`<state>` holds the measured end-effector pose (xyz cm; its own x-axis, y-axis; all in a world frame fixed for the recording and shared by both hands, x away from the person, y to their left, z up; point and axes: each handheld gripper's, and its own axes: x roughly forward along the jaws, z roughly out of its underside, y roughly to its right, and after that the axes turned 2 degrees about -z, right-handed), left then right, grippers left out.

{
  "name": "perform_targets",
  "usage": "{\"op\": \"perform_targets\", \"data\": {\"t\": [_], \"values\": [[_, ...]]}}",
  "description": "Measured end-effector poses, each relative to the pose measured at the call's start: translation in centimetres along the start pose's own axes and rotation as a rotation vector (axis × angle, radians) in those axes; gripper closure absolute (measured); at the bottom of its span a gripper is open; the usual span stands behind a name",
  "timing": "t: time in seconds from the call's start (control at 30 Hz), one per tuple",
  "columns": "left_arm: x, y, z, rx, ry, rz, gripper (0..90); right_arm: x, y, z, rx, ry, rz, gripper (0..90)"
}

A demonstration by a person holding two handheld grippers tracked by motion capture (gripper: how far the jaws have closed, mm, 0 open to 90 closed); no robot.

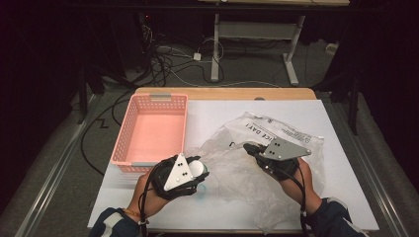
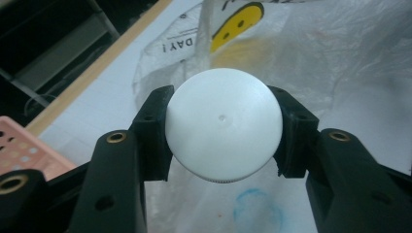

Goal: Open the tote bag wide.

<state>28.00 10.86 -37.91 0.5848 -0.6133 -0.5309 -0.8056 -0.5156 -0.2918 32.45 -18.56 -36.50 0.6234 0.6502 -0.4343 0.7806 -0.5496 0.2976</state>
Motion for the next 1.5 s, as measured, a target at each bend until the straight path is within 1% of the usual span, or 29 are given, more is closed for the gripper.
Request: {"op": "perform_targets", "data": {"t": [0.07, 0.13, 0.27, 0.33, 0.4, 0.47, 0.5, 0.53, 0.6, 0.63, 0.67, 0.7, 0.73, 0.77, 0.8, 0.83, 0.9, 0.97, 1.0, 1.03, 1.07, 1.1, 1.13, 1.2, 1.23, 1.27, 1.3, 1.37, 1.5], "values": [[1.0, 0.3, 0.1, -0.003, -0.013, 0.021, 47.9, 0.0, 0.0, 0.0, 0.000, 0.000, -0.002, 90.0], [2.1, 0.9, 0.1, 0.015, -0.029, 0.037, 47.8, 0.1, -0.2, 0.1, -0.001, -0.006, -0.010, 90.0], [4.2, 2.2, 0.1, 0.048, -0.041, 0.044, 47.9, 0.2, -0.4, 0.3, -0.011, -0.012, -0.019, 90.0], [5.1, 2.7, 0.0, 0.051, -0.045, 0.053, 47.9, 0.2, -0.5, 0.3, -0.009, -0.012, -0.024, 90.0], [6.0, 3.1, -0.1, 0.060, -0.057, 0.074, 47.8, 0.2, -0.6, 0.3, -0.011, -0.013, -0.025, 90.0], [6.7, 3.6, -0.1, 0.075, -0.067, 0.081, 47.8, 0.4, -0.6, 0.4, -0.012, -0.016, -0.033, 90.0], [7.4, 4.1, -0.2, 0.084, -0.078, 0.101, 47.8, 0.4, -0.6, 0.5, -0.012, -0.017, -0.034, 90.0], [7.4, 4.1, -0.2, 0.084, -0.078, 0.101, 47.8, 0.4, -0.6, 0.5, -0.010, -0.018, -0.036, 90.0], [8.0, 4.4, -0.3, 0.098, -0.084, 0.107, 47.8, 0.5, -0.7, 0.6, -0.010, -0.020, -0.043, 90.0], [8.7, 4.5, -0.3, 0.093, -0.092, 0.122, 47.8, 0.5, -0.7, 0.6, -0.010, -0.021, -0.042, 90.0], [9.1, 4.6, -0.3, 0.089, -0.094, 0.124, 47.8, 0.5, -0.7, 0.6, -0.012, -0.020, -0.044, 90.0], [9.1, 4.6, -0.3, 0.089, -0.094, 0.124, 47.8, 0.5, -0.8, 0.6, -0.012, -0.019, -0.047, 90.0], [9.9, 4.6, -0.3, 0.087, -0.096, 0.137, 47.8, 0.5, -0.8, 0.6, -0.011, -0.018, -0.048, 90.0], [9.9, 4.6, -0.3, 0.087, -0.096, 0.137, 47.8, 0.4, -0.8, 0.6, -0.013, -0.018, -0.048, 90.0], [10.7, 4.6, -0.3, 0.078, -0.105, 0.143, 47.8, 0.4, -0.8, 0.6, -0.011, -0.018, -0.049, 90.0], [10.7, 4.6, -0.3, 0.078, -0.105, 0.143, 47.8, 0.4, -0.8, 0.6, -0.012, -0.017, -0.050, 90.0], [11.5, 4.6, -0.3, 0.072, -0.111, 0.161, 47.8, 0.4, -0.8, 0.6, -0.012, -0.017, -0.050, 90.0], [12.2, 4.7, -0.3, 0.077, -0.110, 0.156, 47.8, 0.4, -0.7, 0.6, -0.012, -0.019, -0.053, 90.0], [12.9, 4.6, -0.4, 0.077, -0.110, 0.148, 47.8, 0.4, -0.7, 0.7, -0.010, -0.020, -0.051, 90.0], [12.9, 4.6, -0.4, 0.077, -0.110, 0.148, 47.8, 0.4, -0.6, 0.7, -0.012, -0.021, -0.053, 90.0], [13.5, 4.4, -0.4, 0.066, -0.109, 0.152, 47.8, 0.4, -0.6, 0.7, -0.012, -0.023, -0.057, 90.0], [13.5, 4.4, -0.4, 0.066, -0.109, 0.152, 47.8, 0.4, -0.7, 0.7, -0.009, -0.023, -0.054, 90.0], [14.0, 4.3, -0.5, 0.055, -0.103, 0.140, 47.8, 0.4, -0.7, 0.8, -0.009, -0.026, -0.054, 90.0], [14.3, 4.2, -0.5, 0.048, -0.102, 0.147, 47.7, 0.5, -0.7, 0.9, -0.008, -0.032, -0.060, 90.0], [14.6, 4.2, -0.6, 0.057, -0.101, 0.134, 47.7, 0.6, -0.7, 0.9, -0.006, -0.034, -0.059, 90.0], [14.6, 4.2, -0.6, 0.057, -0.101, 0.134, 47.7, 0.6, -0.7, 0.9, -0.006, -0.034, -0.059, 90.0], [15.0, 4.1, -0.6, 0.040, -0.091, 0.133, 47.7, 0.7, -0.6, 1.0, -0.004, -0.038, -0.061, 90.0], [15.1, 4.1, -0.6, 0.039, -0.088, 0.133, 47.6, 0.7, -0.6, 1.1, -0.002, -0.043, -0.064, 90.0], [15.5, 4.1, -0.7, 0.030, -0.082, 0.118, 47.4, 0.8, -0.5, 1.3, 0.003, -0.047, -0.067, 90.0]]}}
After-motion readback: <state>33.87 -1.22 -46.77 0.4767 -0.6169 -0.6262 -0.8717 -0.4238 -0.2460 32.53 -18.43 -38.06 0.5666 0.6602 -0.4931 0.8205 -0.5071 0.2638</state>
